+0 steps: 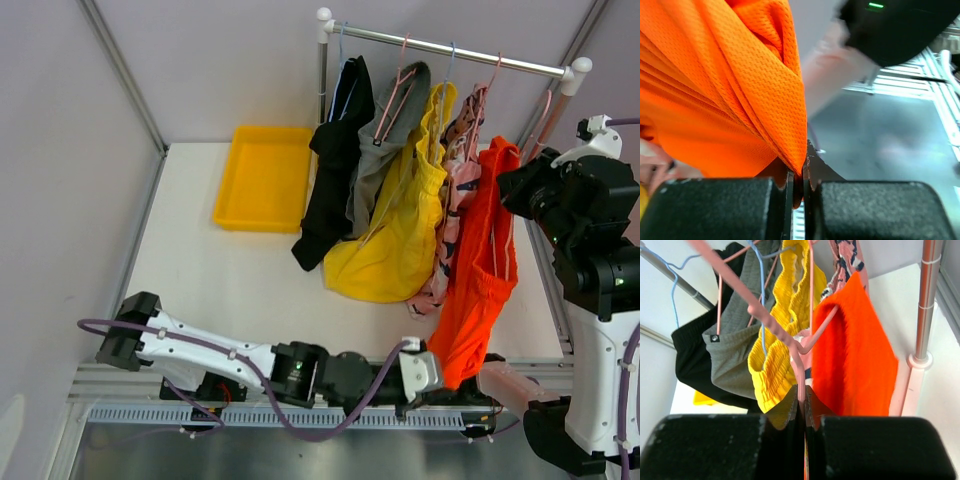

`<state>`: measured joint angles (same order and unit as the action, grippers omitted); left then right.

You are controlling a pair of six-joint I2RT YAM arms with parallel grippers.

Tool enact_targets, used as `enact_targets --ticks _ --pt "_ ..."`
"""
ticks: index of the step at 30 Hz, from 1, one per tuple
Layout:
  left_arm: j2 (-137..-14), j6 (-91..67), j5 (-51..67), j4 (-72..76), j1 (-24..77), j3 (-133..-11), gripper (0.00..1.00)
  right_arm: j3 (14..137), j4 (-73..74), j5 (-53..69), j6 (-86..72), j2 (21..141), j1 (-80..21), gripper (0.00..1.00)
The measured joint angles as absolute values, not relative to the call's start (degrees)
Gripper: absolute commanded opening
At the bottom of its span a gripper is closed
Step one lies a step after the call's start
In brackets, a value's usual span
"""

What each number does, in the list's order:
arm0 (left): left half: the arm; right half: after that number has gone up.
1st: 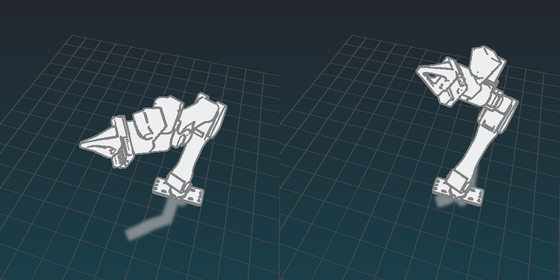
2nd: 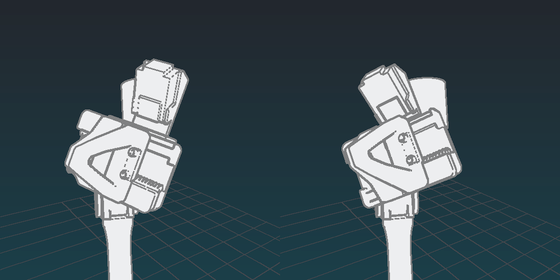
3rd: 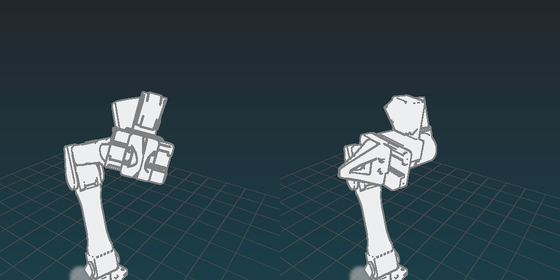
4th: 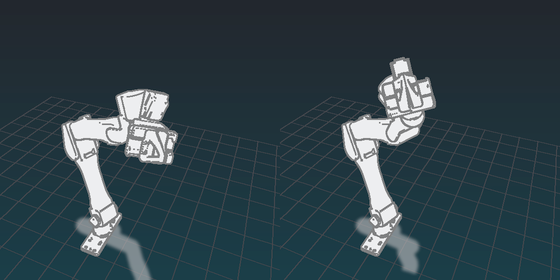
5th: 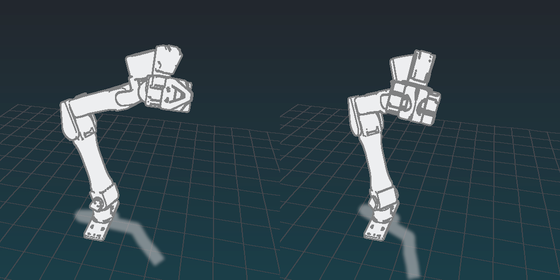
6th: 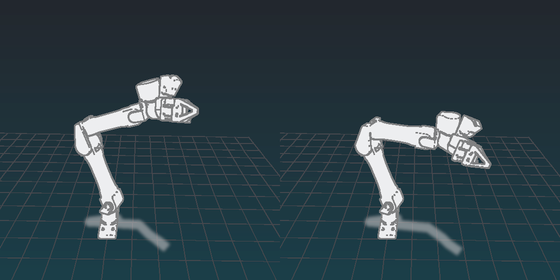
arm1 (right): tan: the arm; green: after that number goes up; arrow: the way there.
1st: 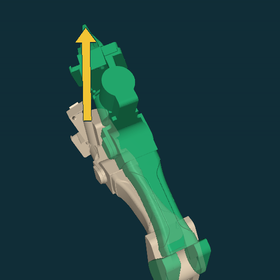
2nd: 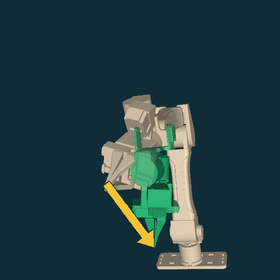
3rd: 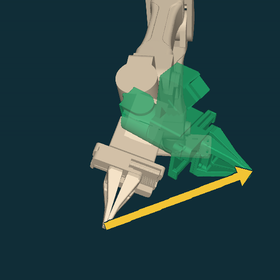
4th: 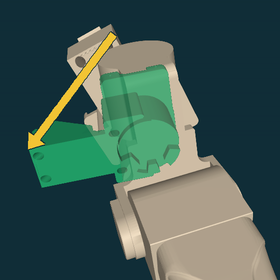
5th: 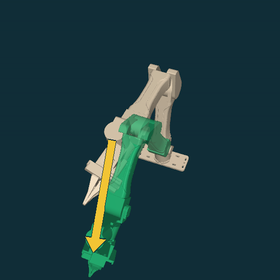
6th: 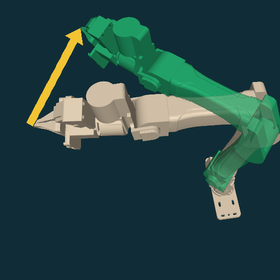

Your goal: Remove the shorts from the hanger

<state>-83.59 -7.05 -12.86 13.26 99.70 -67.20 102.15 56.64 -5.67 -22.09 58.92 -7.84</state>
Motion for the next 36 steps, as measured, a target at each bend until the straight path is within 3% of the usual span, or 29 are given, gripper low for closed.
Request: enact_targets --ticks 8,13,18,25,32,36 --pt "-83.8 -8.0 -19.0 14.1 105.4 -62.1 0.0 104.1 60.6 -6.9 -21.6 59.7 -7.8 0.0" --pt "-86.6 -9.4 -22.4 15.4 107.2 -59.1 0.0 111.6 67.0 -6.8 -20.9 62.7 -7.9 0.0" --pt "-92.4 -10.0 -28.4 10.9 107.4 -65.2 0.0 114.0 71.0 -4.8 -23.2 62.5 -7.9 0.0" --pt "-101.3 -11.1 -24.3 -0.6 93.3 -82.6 0.0 105.7 70.4 0.4 -30.2 52.9 -7.8 0.0" --pt "-115.5 -13.2 -21.3 -16.4 75.0 -110.5 0.0 111.5 76.5 4.4 -34.6 49.4 -7.7 0.0" --pt "-112.4 -15.0 -20.8 -19.6 73.6 -105.4 0.0 113.7 76.5 4.6 -34.9 49.5 -7.7 0.0"
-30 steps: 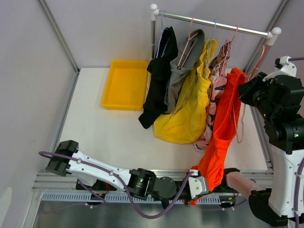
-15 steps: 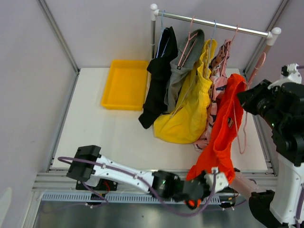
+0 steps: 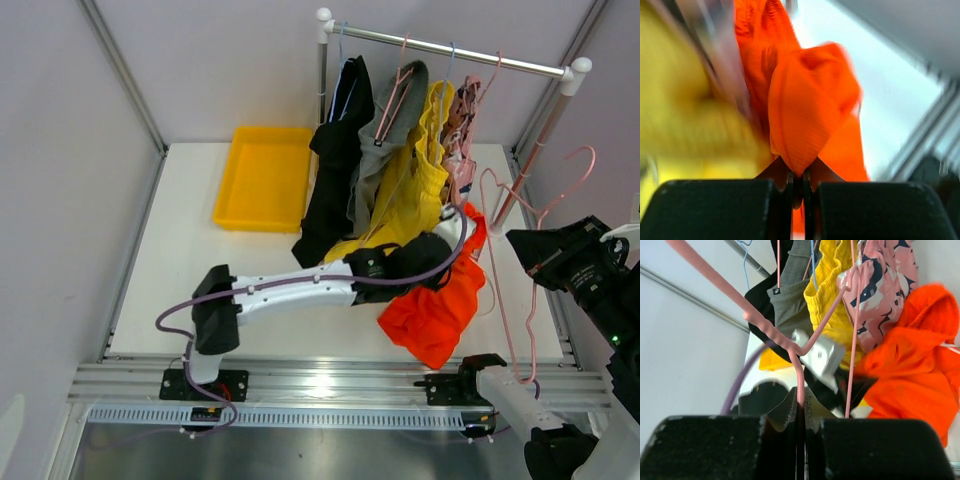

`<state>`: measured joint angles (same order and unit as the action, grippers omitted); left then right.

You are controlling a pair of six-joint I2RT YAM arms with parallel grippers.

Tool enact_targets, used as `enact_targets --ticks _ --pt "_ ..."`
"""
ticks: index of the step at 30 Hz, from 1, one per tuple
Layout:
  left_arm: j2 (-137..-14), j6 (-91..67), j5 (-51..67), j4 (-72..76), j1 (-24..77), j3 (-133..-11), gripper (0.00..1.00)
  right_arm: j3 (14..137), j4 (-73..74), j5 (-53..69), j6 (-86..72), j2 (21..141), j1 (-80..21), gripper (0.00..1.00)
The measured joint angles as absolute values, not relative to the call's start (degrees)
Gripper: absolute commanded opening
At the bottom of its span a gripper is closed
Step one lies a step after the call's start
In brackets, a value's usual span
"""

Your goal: Remove the shorts from the hanger

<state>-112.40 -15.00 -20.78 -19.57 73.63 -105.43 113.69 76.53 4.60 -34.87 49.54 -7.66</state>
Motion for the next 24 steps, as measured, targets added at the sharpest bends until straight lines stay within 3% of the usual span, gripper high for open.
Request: enact_targets --ticks 6,11,14,17,24 --pt "-94.1 -20.0 -22.6 -24.6 85.4 -84.6 0.0 112.0 73.4 3.6 -31.4 54.0 -7.7 0.0" --pt "-73.5 -22.3 -28.9 -32.8 89.3 -80.1 0.0 112.4 67.2 1.8 -27.4 64.8 -7.3 0.0" --pt "-62.5 -22.0 -33.2 -37.4 82.1 -81.4 0.0 113.5 63.9 1.5 -25.4 71.4 -6.0 0.0" --pt "-56.7 -20.2 -34.1 -40.4 67.3 -84.9 0.0 115.1 61.5 1.4 -24.3 76.2 -3.9 0.0" --pt "-63.2 -12.7 -29.1 -44.7 43.3 -104.3 0.0 118.8 55.7 1.8 -23.3 79.3 -0.8 0.0"
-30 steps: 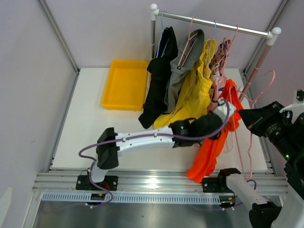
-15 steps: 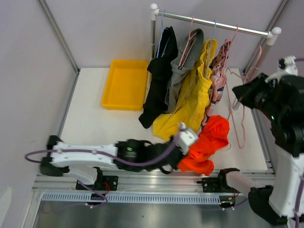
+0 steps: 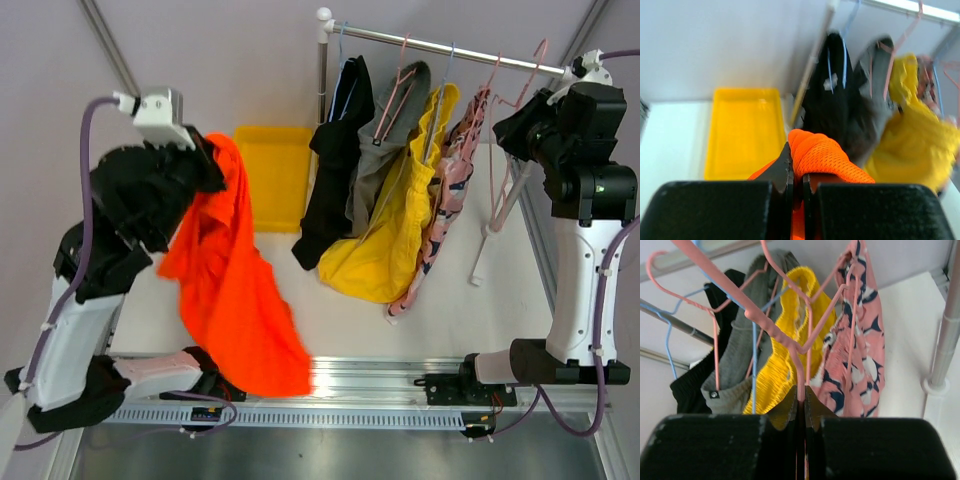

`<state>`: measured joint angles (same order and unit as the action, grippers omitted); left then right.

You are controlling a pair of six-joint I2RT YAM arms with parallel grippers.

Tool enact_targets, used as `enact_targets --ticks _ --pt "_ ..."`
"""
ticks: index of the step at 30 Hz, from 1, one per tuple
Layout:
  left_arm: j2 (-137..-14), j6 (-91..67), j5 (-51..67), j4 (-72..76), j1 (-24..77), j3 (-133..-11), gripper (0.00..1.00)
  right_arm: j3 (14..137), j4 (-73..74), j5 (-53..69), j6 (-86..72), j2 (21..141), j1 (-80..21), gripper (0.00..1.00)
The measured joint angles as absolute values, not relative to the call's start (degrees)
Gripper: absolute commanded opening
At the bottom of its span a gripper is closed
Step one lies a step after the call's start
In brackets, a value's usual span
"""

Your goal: Remove the shorts from the hanger

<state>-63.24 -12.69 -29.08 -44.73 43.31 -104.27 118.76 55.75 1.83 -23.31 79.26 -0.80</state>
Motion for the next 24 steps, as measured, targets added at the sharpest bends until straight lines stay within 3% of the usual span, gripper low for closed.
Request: enact_targets --ticks 10,15,21,22,23,24 --pt "-95.3 -11.2 -11.2 -44.7 21.7 -144.1 0.0 116.9 49.5 4.2 -22.0 81.7 3.6 0.0" --pt "-104.1 -15.0 -0.2 -37.6 13.8 -142.3 0.0 114.1 47.2 5.5 -22.0 83.0 6.5 0.0" --pt "-112.8 -17.8 4.7 -33.0 11.8 -137.0 0.01 111.3 45.6 6.9 -22.0 83.3 8.8 0.0" --pt "-112.8 -18.1 4.6 -32.2 11.9 -133.6 0.06 111.0 45.2 7.0 -22.0 83.3 9.0 0.0" --pt "-112.4 -18.3 4.3 -30.7 11.9 -129.6 0.18 110.7 44.9 7.2 -22.0 83.3 9.2 0.0" --pt "-111.9 -18.5 4.1 -29.7 11.9 -126.1 0.63 110.6 44.8 7.4 -22.0 83.3 9.3 0.0"
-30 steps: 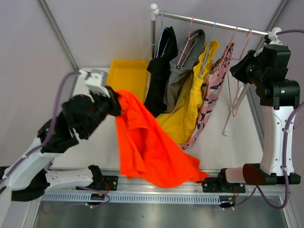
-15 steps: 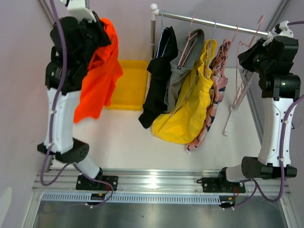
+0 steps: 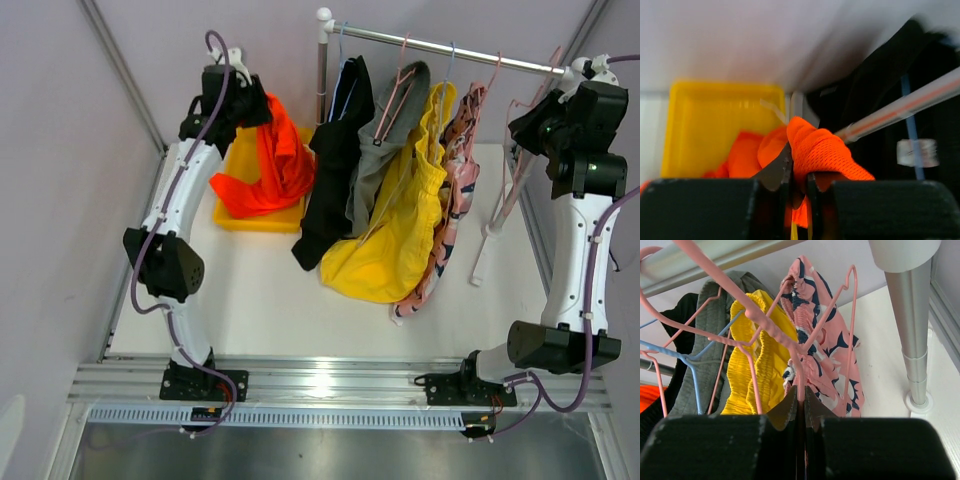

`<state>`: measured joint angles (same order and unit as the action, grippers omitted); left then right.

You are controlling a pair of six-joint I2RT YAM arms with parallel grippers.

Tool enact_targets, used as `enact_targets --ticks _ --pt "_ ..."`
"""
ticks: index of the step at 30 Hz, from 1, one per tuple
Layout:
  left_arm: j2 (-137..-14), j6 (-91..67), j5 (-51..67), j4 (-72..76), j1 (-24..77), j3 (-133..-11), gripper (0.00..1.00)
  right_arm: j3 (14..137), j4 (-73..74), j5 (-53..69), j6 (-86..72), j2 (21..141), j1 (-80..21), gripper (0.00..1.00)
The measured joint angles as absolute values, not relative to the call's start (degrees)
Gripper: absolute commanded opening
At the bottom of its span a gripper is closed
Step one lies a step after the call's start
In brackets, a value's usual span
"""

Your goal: Remove the shorts from the hanger

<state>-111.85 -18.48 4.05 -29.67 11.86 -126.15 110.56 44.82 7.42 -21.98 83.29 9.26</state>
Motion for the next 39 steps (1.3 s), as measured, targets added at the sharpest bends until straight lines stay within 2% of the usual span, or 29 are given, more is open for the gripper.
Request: enact_targets --ticks 1,2,6,11,13,16,21,22,23,24,26,27,39 --pt "-111.4 -18.6 3.5 -29.2 11.9 -122.4 0.86 110.5 44.7 7.6 -22.0 83.3 9.3 0.0" --pt "-111.3 -19.2 3.1 -29.4 11.9 -119.3 0.99 110.5 44.6 7.7 -22.0 83.4 9.4 0.0" --pt "-109.9 -21.0 2.3 -29.8 11.9 -110.7 0.99 110.6 44.2 8.1 -22.0 83.4 9.4 0.0" --pt "-94.4 -22.5 1.6 -24.4 12.5 -84.9 0.99 111.1 42.9 8.1 -22.3 84.9 9.8 0.0" --pt "-88.8 -23.1 1.7 -24.0 13.0 -79.1 0.99 110.2 41.3 8.3 -22.4 85.5 9.9 0.0" --pt "-81.5 -23.5 1.6 -23.1 13.9 -75.0 0.99 107.0 39.4 8.5 -22.4 85.9 10.0 0.0" --pt "-74.7 -23.2 1.2 -22.2 16.1 -74.7 0.99 103.0 37.4 8.9 -22.9 85.8 10.0 0.0" --pt "-73.7 -22.9 1.2 -22.3 16.4 -74.7 0.99 102.1 36.6 9.0 -23.3 85.3 10.1 0.02" --pt "-72.8 -22.7 1.2 -22.4 16.7 -74.7 0.99 101.4 36.3 9.1 -23.5 84.7 10.1 0.13" --pt "-71.9 -22.4 1.2 -22.5 16.8 -74.6 0.99 100.8 36.4 9.1 -23.7 83.9 10.2 0.55" --pt "-70.5 -21.9 1.2 -22.8 16.8 -74.1 0.99 100.3 37.8 9.1 -23.9 82.2 10.2 0.97" --pt "-70.0 -21.8 1.2 -23.0 16.8 -73.7 0.99 100.2 38.8 9.0 -24.1 81.2 10.2 0.99" --pt "-64.1 -19.2 1.3 -25.9 16.8 -67.4 0.99 106.2 45.2 6.0 -23.9 68.7 10.2 0.98"
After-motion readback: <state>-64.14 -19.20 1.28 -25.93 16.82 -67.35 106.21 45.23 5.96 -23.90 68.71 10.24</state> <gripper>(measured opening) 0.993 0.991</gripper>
